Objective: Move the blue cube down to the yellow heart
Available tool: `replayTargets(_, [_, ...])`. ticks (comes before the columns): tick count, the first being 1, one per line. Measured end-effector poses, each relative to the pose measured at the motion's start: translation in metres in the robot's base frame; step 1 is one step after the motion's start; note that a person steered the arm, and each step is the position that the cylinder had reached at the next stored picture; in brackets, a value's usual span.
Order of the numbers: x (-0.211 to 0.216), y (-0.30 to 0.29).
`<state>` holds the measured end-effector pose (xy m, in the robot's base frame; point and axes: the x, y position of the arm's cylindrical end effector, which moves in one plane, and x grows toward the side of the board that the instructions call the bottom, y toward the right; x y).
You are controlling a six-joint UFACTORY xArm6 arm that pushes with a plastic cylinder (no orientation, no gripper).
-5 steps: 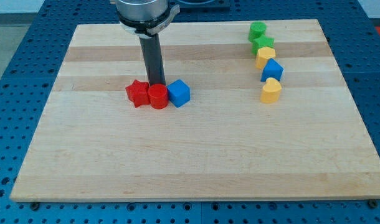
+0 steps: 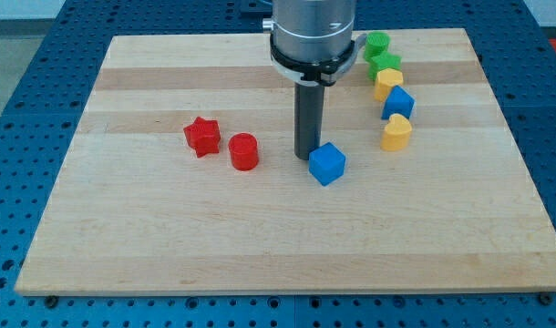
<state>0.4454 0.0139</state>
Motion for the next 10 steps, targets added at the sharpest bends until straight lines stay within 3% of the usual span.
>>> replayTargets(3, [0.036,-0.009])
replayTargets(5, [0.029,0.025])
replayTargets(8, [0.014,0.023])
replayTargets(10, [0.014,0.081])
